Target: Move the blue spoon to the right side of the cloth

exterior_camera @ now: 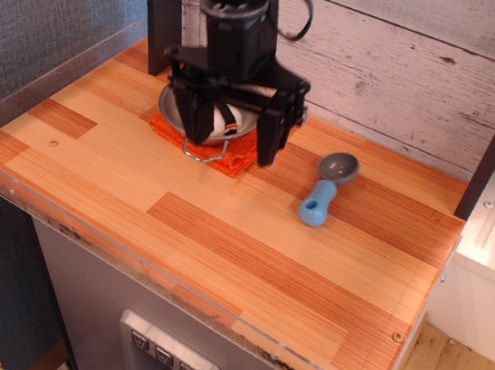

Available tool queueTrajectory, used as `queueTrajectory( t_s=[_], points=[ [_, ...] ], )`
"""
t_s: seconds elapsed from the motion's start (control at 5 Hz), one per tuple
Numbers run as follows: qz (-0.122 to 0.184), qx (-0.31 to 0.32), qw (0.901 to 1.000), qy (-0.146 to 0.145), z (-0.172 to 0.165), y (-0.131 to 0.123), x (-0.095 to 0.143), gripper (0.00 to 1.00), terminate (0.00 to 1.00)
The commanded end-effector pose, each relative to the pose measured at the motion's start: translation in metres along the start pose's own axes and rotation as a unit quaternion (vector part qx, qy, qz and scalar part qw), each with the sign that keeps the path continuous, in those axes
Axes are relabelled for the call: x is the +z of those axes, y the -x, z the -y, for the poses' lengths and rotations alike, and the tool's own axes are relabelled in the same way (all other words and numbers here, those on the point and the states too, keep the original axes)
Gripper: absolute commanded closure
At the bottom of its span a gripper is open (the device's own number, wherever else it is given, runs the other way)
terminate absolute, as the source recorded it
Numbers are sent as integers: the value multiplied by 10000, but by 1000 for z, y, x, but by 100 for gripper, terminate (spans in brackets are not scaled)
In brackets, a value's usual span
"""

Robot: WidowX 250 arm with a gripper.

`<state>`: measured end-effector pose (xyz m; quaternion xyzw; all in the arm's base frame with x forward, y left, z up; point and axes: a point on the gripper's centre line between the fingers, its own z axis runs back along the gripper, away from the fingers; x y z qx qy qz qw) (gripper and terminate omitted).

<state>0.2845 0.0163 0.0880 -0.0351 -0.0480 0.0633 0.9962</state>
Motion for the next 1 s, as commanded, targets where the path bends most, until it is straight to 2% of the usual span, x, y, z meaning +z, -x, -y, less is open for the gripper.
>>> queueTrajectory(
  t_s=[0.0, 0.6, 0.8],
  points=[
    [78, -390, 9990, -225, 0, -1, 11, 0, 0],
    [100, -509, 9983, -274, 1, -2, 12, 0, 0],
    [100, -509, 9983, -274, 1, -2, 12, 0, 100]
  ],
)
